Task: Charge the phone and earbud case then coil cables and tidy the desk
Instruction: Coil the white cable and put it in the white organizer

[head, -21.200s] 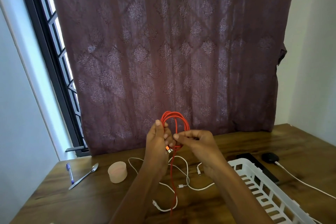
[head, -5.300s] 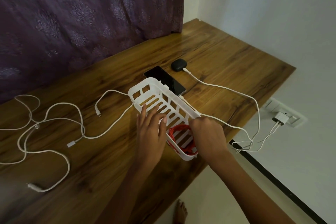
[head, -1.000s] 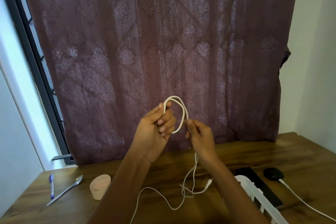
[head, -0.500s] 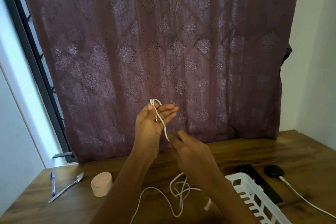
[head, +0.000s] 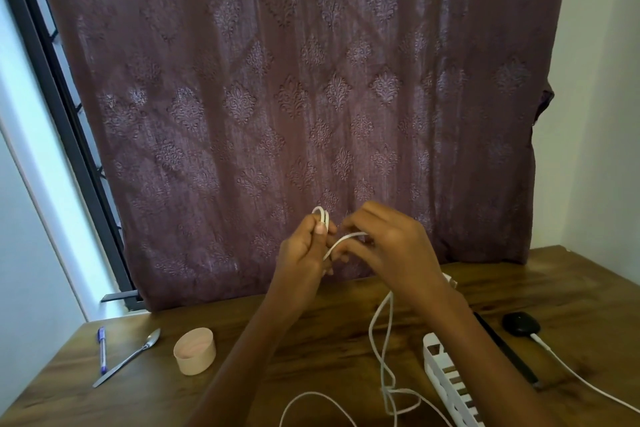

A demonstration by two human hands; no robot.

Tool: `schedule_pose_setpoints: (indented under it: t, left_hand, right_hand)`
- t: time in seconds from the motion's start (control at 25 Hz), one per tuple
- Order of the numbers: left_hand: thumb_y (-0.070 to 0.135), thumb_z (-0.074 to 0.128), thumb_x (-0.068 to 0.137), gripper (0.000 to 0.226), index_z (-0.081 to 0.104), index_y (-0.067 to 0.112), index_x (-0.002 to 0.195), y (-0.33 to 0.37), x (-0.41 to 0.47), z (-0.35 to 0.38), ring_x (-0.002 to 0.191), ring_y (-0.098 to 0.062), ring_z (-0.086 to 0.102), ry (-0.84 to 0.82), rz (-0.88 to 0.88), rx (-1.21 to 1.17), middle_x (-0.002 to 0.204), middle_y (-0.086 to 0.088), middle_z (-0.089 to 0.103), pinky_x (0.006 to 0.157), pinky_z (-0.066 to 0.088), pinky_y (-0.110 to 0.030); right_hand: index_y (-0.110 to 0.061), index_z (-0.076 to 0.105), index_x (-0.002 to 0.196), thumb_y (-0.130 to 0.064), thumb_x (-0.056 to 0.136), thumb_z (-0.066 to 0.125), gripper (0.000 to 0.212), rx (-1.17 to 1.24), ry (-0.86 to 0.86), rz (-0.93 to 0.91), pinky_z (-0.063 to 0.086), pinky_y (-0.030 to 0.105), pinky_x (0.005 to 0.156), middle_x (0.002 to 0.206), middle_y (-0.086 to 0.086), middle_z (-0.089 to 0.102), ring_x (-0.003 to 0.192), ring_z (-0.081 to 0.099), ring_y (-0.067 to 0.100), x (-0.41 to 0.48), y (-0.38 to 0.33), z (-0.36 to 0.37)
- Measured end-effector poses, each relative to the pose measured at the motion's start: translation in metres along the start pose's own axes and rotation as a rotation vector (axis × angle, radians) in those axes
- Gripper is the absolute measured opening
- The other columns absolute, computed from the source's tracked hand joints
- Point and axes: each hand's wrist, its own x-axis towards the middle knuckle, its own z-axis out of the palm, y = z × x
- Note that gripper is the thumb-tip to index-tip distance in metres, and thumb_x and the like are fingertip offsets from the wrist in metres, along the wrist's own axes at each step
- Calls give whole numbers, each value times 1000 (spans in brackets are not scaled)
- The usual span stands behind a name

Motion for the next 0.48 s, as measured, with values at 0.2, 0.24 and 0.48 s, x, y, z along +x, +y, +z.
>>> schedule_pose_setpoints:
  t: [0.2,0.24,0.48]
  left_hand:
    - [16,36,98,29,51,20,73,6,10,-9,44,0,42,-27,26,207,48,8,49,47,34,-10]
    - [16,37,98,31,50,23,71,8,11,-10,43,-1,39,-38,14,215,50,7,46,46,33,-12]
    - [17,37,98,36,61,18,71,20,14,-14,38,-5,30,-15,-110,37,40,9,37,40,27,-16]
  right_hand:
    - [-3,68,88,-2,82,63,7,45,-105,-18,51,32,60,83,10,59,74,57,20,10,15,4]
    - [-2,67,88,1,82,63,8,40,-112,-24,50,30,63,84,11,58,75,56,21,12,18,5]
    - [-5,70,89,-5,84,63,8,166,-72,30,49,26,64,80,6,65,71,59,14,28,32,10]
